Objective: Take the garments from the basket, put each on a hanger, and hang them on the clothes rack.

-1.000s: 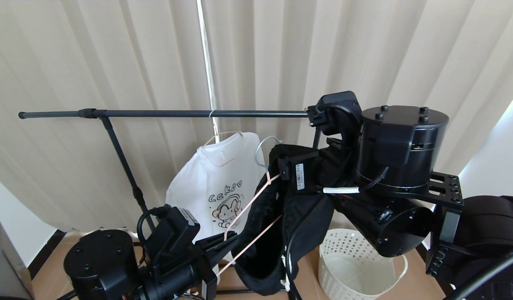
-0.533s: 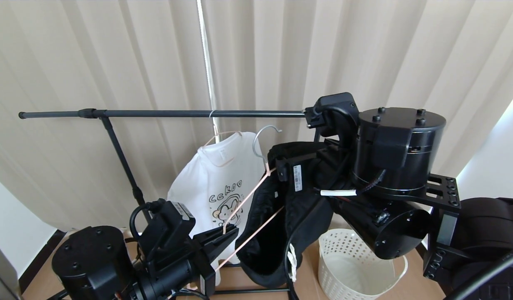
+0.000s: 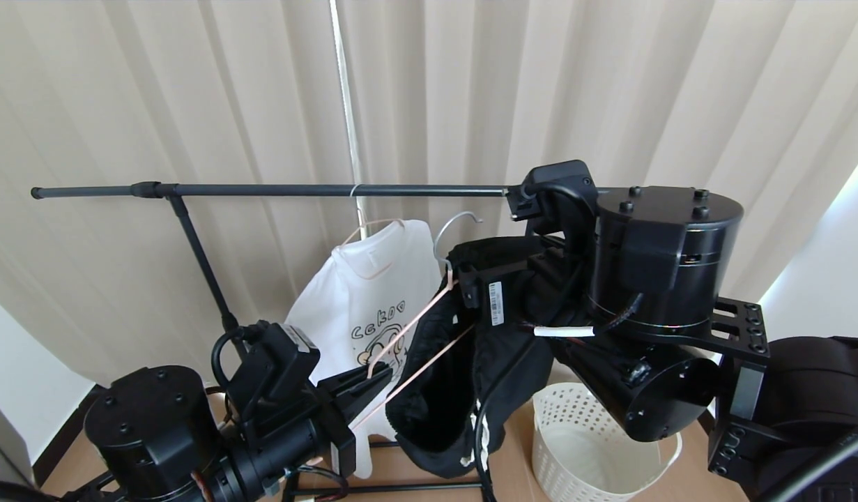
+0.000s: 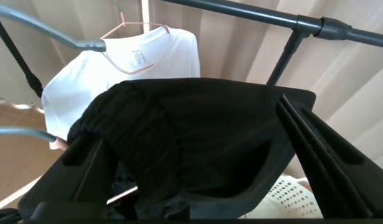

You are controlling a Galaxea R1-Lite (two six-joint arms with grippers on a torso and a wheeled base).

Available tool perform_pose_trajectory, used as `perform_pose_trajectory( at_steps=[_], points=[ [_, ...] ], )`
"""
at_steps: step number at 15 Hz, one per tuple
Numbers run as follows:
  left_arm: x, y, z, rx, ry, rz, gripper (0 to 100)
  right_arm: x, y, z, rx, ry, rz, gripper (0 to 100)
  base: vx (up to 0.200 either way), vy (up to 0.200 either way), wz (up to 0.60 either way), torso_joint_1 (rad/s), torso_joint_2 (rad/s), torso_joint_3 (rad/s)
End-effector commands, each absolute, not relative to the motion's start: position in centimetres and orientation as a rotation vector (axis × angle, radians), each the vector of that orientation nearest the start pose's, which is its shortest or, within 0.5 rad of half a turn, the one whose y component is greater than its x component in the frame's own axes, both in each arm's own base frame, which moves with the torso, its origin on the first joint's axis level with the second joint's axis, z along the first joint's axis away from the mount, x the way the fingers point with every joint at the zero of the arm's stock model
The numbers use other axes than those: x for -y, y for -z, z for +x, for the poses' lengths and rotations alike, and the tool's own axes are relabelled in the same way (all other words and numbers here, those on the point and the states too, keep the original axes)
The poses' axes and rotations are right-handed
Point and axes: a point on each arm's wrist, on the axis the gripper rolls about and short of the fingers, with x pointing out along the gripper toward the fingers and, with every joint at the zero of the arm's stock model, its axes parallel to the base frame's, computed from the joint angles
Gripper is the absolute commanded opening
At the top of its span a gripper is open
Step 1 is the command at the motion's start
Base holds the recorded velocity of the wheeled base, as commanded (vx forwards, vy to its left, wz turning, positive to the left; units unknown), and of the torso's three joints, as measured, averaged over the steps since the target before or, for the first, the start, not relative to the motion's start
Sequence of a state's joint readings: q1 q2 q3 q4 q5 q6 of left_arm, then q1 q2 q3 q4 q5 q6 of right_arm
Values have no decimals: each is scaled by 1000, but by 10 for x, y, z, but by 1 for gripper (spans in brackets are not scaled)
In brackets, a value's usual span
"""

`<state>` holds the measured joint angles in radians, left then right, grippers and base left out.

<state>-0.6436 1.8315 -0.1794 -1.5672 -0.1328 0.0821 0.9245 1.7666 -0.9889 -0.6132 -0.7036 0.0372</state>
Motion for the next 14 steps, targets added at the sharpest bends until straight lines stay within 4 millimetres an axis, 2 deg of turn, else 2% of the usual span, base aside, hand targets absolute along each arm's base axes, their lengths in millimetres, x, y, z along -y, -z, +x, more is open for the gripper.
perform_pose_trajectory(
  at_steps=[1, 5, 14],
  points=[
    [146, -101, 192, -51, 774, 99, 0, -256, -209, 211, -118, -220, -84, 100, 0, 0, 0, 0, 0, 0],
    [144, -99, 194, -58, 757, 98, 0, -253, -217, 209, -101, -219, -66, 100, 0, 0, 0, 0, 0, 0],
    [143, -101, 199, -50, 741, 81, 0, -254, -212, 208, -115, -223, -82, 100, 0, 0, 0, 0, 0, 0]
  ],
)
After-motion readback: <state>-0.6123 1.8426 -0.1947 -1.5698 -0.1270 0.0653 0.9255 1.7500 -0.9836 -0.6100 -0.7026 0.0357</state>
